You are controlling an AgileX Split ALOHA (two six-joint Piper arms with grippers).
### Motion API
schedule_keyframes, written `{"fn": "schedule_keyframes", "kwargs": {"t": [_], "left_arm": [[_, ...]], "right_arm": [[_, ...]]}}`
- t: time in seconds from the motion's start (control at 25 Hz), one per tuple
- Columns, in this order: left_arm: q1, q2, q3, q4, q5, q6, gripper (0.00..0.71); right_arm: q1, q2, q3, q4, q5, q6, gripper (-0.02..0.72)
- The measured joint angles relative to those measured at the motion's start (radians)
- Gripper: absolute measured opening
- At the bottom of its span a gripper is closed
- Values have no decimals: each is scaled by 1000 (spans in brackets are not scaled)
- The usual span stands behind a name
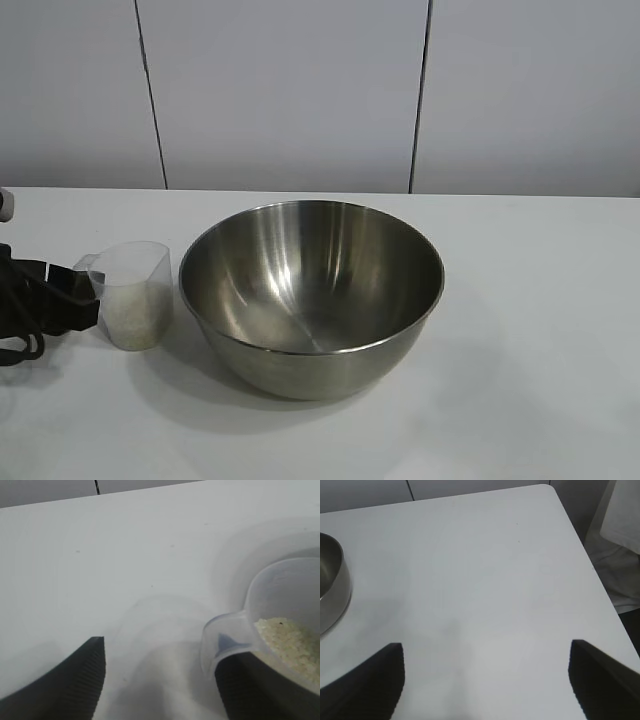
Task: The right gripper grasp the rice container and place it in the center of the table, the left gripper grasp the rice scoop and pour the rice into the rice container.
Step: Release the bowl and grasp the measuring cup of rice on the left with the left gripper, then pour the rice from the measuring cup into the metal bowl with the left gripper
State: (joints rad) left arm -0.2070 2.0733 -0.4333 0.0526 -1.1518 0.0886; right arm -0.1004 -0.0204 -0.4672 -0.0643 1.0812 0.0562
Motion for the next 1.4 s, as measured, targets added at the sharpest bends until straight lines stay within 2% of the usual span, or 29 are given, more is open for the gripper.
{"fn": "schedule_keyframes", "kwargs": {"t": [0.12,0.2,0.28,0.32,0.44,1.0,1.28,1.4], "left_arm": [[0,0,0,6,0,0,424],[0,0,0,7,0,0,319],[0,0,0,17,0,0,150],[0,0,0,25,0,0,94],[0,0,-5,51,0,0,24],[0,-23,-7,86,5,0,8],[0,-162,-10,94,11,12,8],[0,-242,-38,119,75,22,8]], "right_arm": [[0,0,0,0,0,0,610],[0,0,0,0,0,0,610],[0,0,0,0,1,0,610],[0,0,0,0,1,0,610],[0,0,0,0,1,0,610],[0,0,0,0,1,0,610],[0,0,0,0,1,0,610],[0,0,0,0,-1,0,610]]}}
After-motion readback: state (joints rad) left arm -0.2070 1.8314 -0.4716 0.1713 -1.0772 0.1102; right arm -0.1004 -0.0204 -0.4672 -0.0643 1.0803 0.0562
